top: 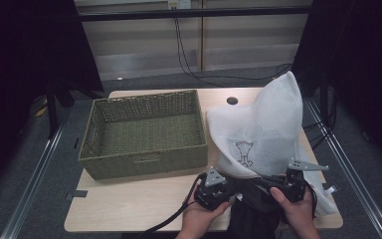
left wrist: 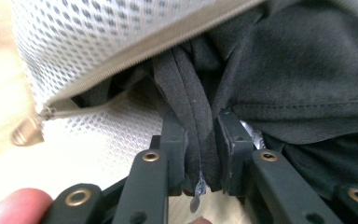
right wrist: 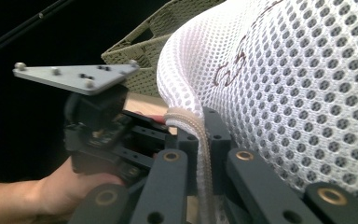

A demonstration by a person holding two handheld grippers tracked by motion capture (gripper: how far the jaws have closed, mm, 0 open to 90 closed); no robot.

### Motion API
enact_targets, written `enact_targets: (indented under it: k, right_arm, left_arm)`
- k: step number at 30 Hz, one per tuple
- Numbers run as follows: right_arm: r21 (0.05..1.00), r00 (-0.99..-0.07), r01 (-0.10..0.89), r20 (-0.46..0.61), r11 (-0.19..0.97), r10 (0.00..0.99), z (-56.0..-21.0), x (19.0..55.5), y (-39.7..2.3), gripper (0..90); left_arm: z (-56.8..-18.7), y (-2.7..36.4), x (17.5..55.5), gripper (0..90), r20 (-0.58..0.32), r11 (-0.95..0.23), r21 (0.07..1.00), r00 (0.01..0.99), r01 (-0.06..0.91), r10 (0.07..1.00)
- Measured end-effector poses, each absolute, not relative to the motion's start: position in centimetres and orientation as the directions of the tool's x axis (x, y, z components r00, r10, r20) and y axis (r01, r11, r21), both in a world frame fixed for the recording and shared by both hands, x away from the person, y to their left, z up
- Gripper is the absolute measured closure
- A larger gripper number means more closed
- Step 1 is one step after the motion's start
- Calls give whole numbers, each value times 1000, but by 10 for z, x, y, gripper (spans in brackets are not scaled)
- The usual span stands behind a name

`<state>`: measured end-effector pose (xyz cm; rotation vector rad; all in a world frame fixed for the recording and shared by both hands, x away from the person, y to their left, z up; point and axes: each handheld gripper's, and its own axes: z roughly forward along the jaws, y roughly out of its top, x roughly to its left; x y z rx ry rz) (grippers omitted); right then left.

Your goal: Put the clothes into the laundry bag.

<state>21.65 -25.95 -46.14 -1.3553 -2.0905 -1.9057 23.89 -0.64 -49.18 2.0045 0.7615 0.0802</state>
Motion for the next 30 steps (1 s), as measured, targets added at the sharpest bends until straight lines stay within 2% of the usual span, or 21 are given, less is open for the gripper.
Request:
enact_targets:
  k: [6,8,10,11,14,15,16,18,19,20,21,24,26,30]
  right_arm:
    - [807,-638,576,544,-130,544,-458,216,-261,890]
    - [812,-649,564,548,-150,528,-451,213,-261,890]
    - [822,-660,544,545,-171,517,-444,207,-262,891]
    - [828,-675,527,544,-189,499,-439,203,-264,891]
    - [846,-703,497,522,-191,482,-428,196,-266,891]
    - [847,-701,502,517,-175,492,-429,197,-266,891]
    - [844,-698,510,520,-168,493,-432,198,-265,891]
    - [829,-676,536,535,-161,506,-441,203,-265,891]
    - [822,-663,548,541,-156,517,-446,205,-264,891]
    - [817,-653,557,542,-150,530,-449,207,-264,891]
    - [815,-647,559,542,-150,536,-451,208,-265,891]
    - [808,-630,561,558,-179,540,-452,210,-270,890]
    - [800,-621,567,573,-199,535,-453,211,-272,890]
    - [799,-627,573,572,-184,529,-455,214,-267,890]
  left_arm:
    - [-482,-16,243,762,-312,-267,844,831,465,460]
    - [-475,-18,245,764,-326,-181,882,841,435,431]
    - [-463,-15,240,766,-283,-79,931,843,356,457]
    - [-458,-15,238,766,-264,-65,943,849,328,457]
    - [-464,-29,239,764,-169,-176,936,829,304,534]
    - [-470,-33,241,764,-152,-211,923,810,321,567]
    - [-480,-35,246,763,-157,-255,889,775,381,612]
    - [-499,-35,258,759,-255,-262,806,711,531,655]
    - [-504,-32,262,748,-296,-273,773,706,573,643]
    - [-503,-29,262,724,-314,-268,774,714,574,626]
    - [-499,-25,258,682,-290,-277,791,732,546,617]
    - [-485,-10,246,473,-281,-276,837,804,473,524]
    - [-480,0,238,366,-303,-272,838,817,474,490]
    - [-488,-15,229,242,-335,-348,793,834,501,438]
